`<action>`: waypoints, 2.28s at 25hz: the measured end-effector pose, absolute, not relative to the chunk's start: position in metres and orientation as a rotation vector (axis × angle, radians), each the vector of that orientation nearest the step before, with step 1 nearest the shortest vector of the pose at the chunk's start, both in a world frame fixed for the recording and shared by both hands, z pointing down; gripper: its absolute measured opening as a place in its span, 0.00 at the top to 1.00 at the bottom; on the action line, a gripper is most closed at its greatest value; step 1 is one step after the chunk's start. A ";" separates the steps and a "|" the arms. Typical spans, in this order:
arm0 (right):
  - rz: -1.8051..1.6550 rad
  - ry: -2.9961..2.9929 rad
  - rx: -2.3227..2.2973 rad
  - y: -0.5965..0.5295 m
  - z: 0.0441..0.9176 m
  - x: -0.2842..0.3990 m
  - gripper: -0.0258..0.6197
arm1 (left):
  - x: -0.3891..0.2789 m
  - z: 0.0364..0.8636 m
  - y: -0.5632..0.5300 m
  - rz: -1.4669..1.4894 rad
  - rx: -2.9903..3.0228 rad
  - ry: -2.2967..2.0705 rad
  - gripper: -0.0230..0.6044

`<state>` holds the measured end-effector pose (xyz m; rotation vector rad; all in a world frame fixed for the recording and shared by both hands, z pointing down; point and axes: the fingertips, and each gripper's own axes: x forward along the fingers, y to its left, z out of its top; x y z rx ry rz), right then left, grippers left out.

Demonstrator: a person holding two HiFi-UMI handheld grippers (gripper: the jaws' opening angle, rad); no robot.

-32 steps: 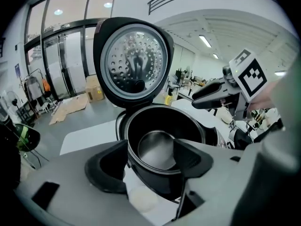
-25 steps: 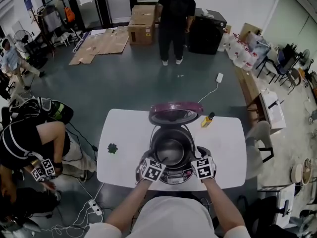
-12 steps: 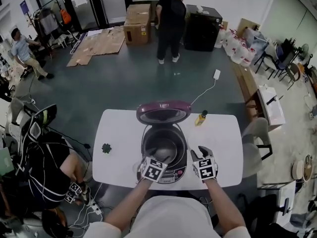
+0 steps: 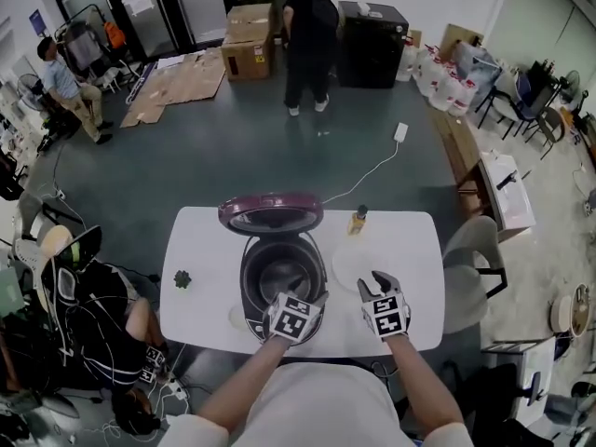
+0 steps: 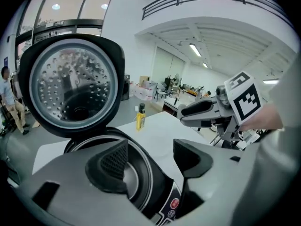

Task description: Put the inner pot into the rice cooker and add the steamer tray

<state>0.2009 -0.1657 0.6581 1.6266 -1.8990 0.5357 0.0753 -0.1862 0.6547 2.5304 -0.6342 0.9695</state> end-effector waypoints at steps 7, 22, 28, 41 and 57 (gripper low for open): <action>0.558 -1.906 1.619 -0.158 0.665 0.247 0.70 | 0.130 0.655 -0.169 0.971 2.521 -0.601 0.46; 0.638 -1.901 1.556 -0.154 0.708 0.316 0.70 | 0.211 0.690 -0.163 0.938 2.446 -0.651 0.48; 0.678 -1.886 1.537 -0.153 0.741 0.343 0.70 | 0.231 0.731 -0.166 0.916 2.285 -0.730 0.47; 0.769 -1.840 1.453 -0.169 0.818 0.365 0.70 | 0.221 0.835 -0.182 0.964 2.011 -0.978 0.46; 0.949 -1.709 1.457 -0.190 0.911 0.382 0.67 | 0.207 0.916 -0.193 0.972 1.809 -1.066 0.46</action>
